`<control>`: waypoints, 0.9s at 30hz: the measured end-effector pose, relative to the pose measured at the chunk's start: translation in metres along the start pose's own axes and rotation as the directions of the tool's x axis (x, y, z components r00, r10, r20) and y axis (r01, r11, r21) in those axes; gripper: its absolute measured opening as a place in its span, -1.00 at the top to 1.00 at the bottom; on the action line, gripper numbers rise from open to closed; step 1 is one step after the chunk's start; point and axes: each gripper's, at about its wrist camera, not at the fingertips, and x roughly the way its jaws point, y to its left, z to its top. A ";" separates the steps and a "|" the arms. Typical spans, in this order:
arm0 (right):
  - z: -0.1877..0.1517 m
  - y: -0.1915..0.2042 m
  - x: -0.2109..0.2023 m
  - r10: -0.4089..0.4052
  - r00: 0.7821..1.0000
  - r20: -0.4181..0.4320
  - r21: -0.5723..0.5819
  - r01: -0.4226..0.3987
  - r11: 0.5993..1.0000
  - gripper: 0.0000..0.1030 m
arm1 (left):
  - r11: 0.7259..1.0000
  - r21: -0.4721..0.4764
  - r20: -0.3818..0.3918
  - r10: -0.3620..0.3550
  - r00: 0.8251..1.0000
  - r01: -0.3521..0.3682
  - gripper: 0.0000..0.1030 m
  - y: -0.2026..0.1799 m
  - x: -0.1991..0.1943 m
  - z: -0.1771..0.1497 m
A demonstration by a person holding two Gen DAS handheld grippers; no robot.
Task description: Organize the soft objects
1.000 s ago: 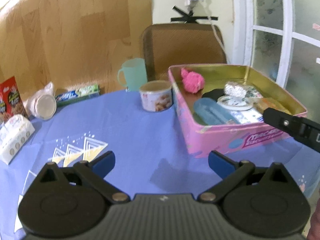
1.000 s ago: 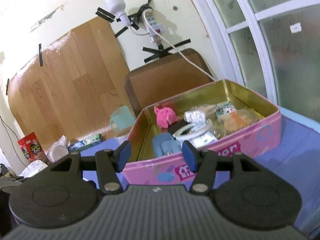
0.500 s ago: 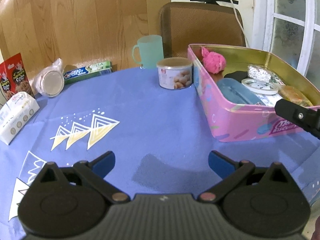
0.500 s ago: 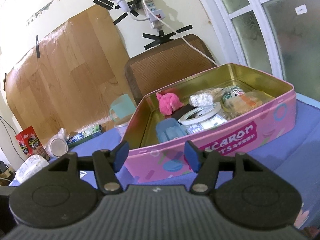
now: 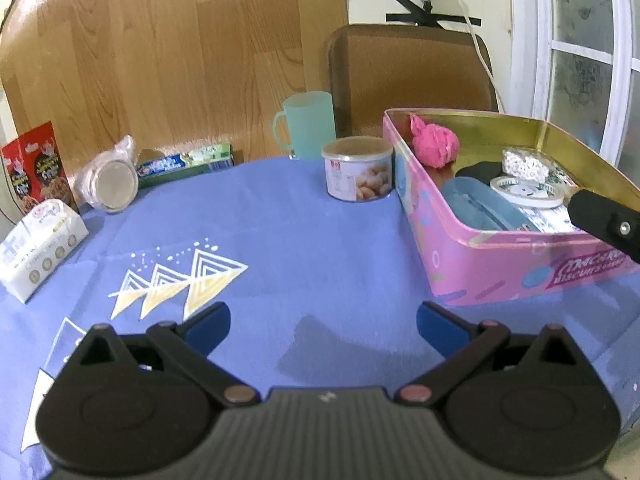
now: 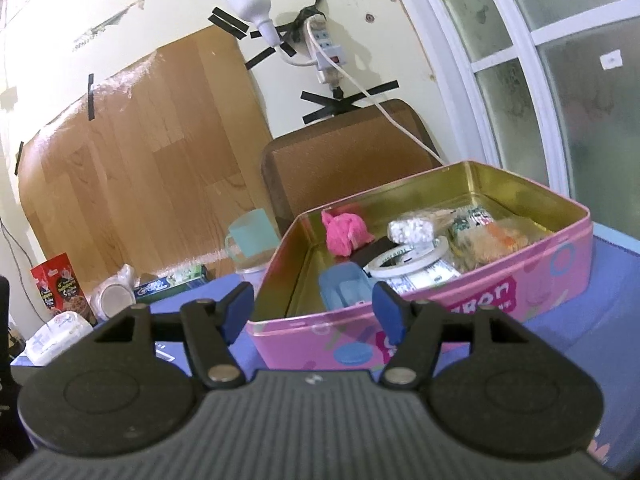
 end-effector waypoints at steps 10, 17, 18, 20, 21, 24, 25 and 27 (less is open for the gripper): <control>0.006 -0.009 -0.010 -0.034 0.998 0.047 0.025 0.033 0.999 -0.39 | 1.000 0.007 0.072 -0.011 0.997 0.011 -1.00 -0.003 -0.019 0.005; 0.006 -0.010 -0.016 -0.044 0.998 0.043 0.021 0.043 0.999 -0.39 | 1.000 -0.006 0.085 -0.023 0.996 0.024 -1.00 -0.002 -0.029 0.007; 0.005 -0.010 -0.017 -0.045 0.998 0.044 0.021 0.044 0.999 -0.40 | 1.000 -0.001 0.085 -0.022 0.996 0.022 -1.00 -0.002 -0.030 0.008; 0.005 -0.011 -0.017 -0.046 0.998 0.044 0.021 0.045 0.999 -0.40 | 1.000 0.002 0.085 -0.008 0.996 0.008 -1.00 -0.002 -0.030 0.007; 0.005 -0.011 -0.017 -0.044 0.998 0.043 0.021 0.043 0.999 -0.40 | 1.000 0.004 0.085 0.001 0.996 -0.001 -1.00 -0.002 -0.030 0.007; 0.004 -0.010 -0.017 -0.039 0.999 0.038 0.019 0.038 0.999 -0.40 | 1.000 0.008 0.076 0.013 0.997 -0.014 -1.00 -0.002 -0.029 0.007; 0.004 -0.009 -0.016 -0.037 0.999 0.036 0.017 0.036 0.999 -0.40 | 1.000 0.008 0.073 0.014 0.997 -0.014 -1.00 -0.001 -0.029 0.007; 0.004 -0.008 -0.017 -0.035 0.999 0.035 0.015 0.035 0.999 -0.40 | 1.000 0.010 0.070 0.021 0.997 -0.021 -1.00 -0.001 -0.028 0.006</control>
